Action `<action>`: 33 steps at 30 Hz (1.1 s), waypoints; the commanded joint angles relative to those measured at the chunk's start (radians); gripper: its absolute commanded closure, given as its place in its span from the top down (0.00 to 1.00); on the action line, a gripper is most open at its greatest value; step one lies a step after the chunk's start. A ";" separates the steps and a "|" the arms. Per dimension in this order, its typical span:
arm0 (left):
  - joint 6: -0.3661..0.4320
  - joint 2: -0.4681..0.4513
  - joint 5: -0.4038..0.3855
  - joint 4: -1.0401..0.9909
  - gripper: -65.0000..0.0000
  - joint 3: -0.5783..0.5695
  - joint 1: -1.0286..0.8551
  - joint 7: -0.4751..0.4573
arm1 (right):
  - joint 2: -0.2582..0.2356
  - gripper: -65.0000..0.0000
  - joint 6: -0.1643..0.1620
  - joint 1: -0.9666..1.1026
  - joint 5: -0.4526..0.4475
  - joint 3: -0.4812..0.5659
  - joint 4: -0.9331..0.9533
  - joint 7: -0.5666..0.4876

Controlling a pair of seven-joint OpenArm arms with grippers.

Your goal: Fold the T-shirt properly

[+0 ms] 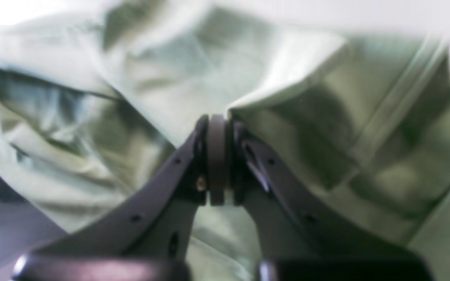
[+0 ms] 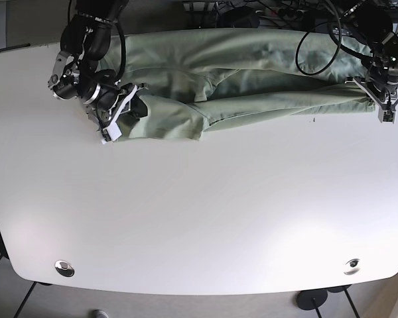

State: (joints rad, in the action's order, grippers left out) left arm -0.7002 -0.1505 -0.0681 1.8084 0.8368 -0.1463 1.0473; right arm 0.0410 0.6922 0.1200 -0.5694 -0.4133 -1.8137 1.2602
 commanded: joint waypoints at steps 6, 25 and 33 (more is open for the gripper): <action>0.002 -0.019 -0.006 0.023 0.00 0.006 0.027 -0.014 | -0.005 0.02 0.004 0.050 -0.061 -0.003 -0.186 0.083; 0.002 -0.105 0.000 0.014 0.00 0.002 -0.048 -0.019 | -0.143 0.03 -0.128 0.324 -0.423 -0.134 -0.191 0.112; 0.002 -0.105 -0.002 0.014 0.00 0.002 -0.043 -0.019 | -0.120 0.81 -0.133 0.278 -0.412 -0.048 -0.168 0.080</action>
State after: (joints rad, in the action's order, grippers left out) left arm -0.7006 -0.2371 -0.0681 1.8061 0.8349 -0.1963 1.0431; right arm -0.0772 0.5575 0.3969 -0.9661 -0.4595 -1.9690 1.3537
